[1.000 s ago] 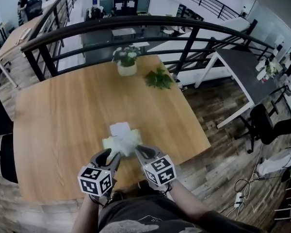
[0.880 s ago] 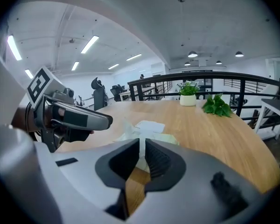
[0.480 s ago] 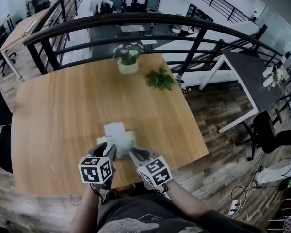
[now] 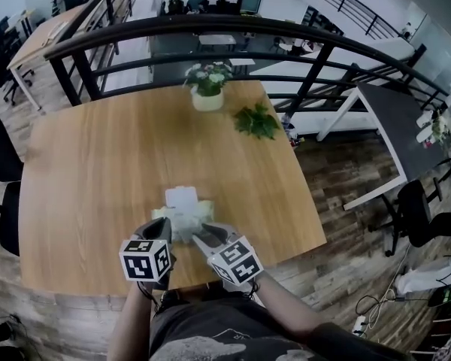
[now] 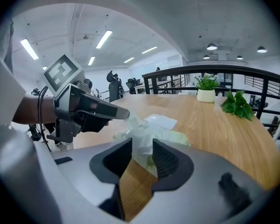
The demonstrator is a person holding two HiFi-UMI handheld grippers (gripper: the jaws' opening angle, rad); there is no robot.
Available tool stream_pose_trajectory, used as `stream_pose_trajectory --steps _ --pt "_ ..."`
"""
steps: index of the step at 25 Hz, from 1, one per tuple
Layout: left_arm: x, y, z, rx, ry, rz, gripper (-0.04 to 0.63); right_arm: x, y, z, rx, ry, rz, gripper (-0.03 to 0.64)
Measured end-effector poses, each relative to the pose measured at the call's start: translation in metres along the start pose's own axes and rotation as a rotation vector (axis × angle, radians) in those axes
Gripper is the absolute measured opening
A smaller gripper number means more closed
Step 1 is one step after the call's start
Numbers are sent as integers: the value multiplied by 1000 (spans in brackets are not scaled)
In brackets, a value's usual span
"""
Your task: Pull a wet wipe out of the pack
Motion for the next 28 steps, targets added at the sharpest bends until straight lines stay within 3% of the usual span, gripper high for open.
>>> stream_pose_trajectory --steps 4,8,11,19,28 --pt "3 -2 0 3 8 -4 14 -2 11 -4 -11 -20 -16 158" --pt "3 -3 -3 13 4 -14 14 -2 25 -5 9 -56 -68 156" --pt "3 -3 -4 20 10 -25 14 -2 27 -4 19 -81 -92 40" --pt "3 -2 -11 24 26 -39 14 -4 20 1 7 -72 -102 25" --pt "3 -5 -11 47 38 -51 14 -18 -26 21 135 -40 -52 25"
Point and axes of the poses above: the fingertips, and each gripper's own axes: y forward along the fingers, z to its right, x out of its underside, the point moved 3 cm from there along -y, backward along the fingers, and after that the axes turned 15 degrees about -y, right-handed, at the moved point
